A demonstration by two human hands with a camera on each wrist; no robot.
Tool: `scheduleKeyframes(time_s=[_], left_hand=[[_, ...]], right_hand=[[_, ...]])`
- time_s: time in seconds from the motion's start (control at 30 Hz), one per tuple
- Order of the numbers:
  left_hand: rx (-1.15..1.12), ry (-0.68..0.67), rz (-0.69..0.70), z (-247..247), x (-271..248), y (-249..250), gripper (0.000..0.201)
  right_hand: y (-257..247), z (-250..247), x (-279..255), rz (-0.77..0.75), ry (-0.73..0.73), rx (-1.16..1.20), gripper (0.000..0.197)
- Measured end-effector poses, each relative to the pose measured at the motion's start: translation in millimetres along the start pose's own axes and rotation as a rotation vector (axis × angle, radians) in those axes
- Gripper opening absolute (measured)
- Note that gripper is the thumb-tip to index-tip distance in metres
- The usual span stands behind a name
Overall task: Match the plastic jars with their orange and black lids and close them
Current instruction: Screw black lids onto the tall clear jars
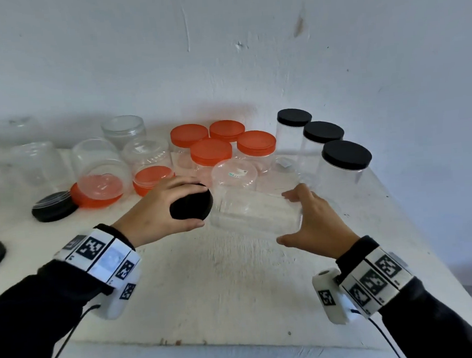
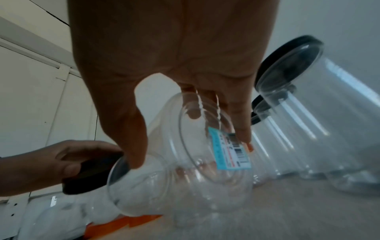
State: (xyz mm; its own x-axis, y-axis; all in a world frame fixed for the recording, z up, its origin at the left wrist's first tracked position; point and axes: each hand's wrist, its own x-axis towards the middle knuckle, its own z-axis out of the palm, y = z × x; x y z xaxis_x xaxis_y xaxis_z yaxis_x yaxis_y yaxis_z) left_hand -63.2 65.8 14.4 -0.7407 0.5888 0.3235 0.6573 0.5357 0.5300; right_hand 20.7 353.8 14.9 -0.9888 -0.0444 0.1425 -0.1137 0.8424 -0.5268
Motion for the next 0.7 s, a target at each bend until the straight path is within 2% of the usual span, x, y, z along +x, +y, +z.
scheduleKeyframes(time_s=[0.13,0.3,0.47,0.7], left_hand=[[-0.023,0.052,-0.012,-8.3,-4.0,-1.3,0.067],[-0.007,0.087,-0.011,-14.2,0.5,-5.4,0.066],[0.000,0.136,0.014,-15.9,9.8,0.0,0.071],[-0.059,0.165,0.026,-17.5,30.0,16.6,0.059]], right_hand=[[-1.8,11.5,10.5,0.027,-0.056,0.037,0.072],[1.1,19.0,22.3,0.037,-0.123,0.064,0.096],[6.9,23.5,30.4,0.024,-0.165,0.181,0.093],[15.2,30.2,39.2,0.042,-0.241,0.359,0.081]])
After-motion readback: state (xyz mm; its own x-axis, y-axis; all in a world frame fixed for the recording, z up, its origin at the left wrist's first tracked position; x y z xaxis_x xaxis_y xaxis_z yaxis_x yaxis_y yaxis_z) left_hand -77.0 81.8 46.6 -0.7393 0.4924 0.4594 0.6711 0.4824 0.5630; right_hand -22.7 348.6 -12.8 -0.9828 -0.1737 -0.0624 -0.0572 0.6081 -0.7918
